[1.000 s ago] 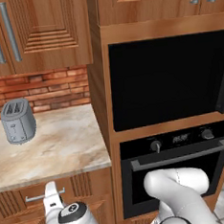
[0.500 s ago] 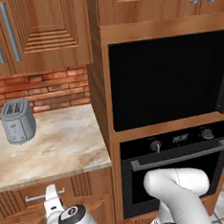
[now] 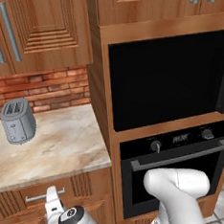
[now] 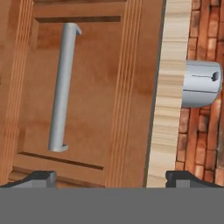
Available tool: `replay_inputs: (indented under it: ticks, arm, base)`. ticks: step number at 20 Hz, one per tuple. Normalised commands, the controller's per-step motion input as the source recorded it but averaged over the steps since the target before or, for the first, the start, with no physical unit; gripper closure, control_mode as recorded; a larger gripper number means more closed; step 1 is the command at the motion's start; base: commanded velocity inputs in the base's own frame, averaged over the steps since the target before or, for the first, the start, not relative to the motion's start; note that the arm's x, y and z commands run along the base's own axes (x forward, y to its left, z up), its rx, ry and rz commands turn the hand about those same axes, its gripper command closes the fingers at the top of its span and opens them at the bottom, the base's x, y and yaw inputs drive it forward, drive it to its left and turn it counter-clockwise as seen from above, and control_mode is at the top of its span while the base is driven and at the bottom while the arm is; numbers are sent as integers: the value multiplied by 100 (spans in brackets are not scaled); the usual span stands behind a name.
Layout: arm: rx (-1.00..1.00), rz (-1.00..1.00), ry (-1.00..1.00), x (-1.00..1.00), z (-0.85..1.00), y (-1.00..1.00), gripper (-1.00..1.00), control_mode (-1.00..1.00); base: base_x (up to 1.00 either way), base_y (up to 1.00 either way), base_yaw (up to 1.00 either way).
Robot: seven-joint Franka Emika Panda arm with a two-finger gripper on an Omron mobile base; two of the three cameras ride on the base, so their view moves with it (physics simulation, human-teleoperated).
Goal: Take the tongs from the drawer on the left and place them on the dining counter next to the tray containing the hot dog.
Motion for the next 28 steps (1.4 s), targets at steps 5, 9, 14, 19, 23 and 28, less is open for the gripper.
replay_inputs:
  ticks: [5, 9, 14, 19, 23, 28]
  arm:
    - [0, 0, 0, 16, -19, 5, -100, -100]
    - [0, 0, 0, 4, -11, 9, -100, -100]
    - [0, 0, 0, 4, -10, 7, -100, -100]
    - [0, 0, 0, 4, -19, 7, -100, -100]
    - [0, 0, 0, 4, -24, 6, -100, -100]
    - [0, 0, 0, 8, -16, 7, -100, -100]
  base:
    - [0, 0, 0]
    - [0, 0, 0]
    - [0, 0, 0]
    - [0, 0, 0]
    - [0, 0, 0]
    - [0, 0, 0]
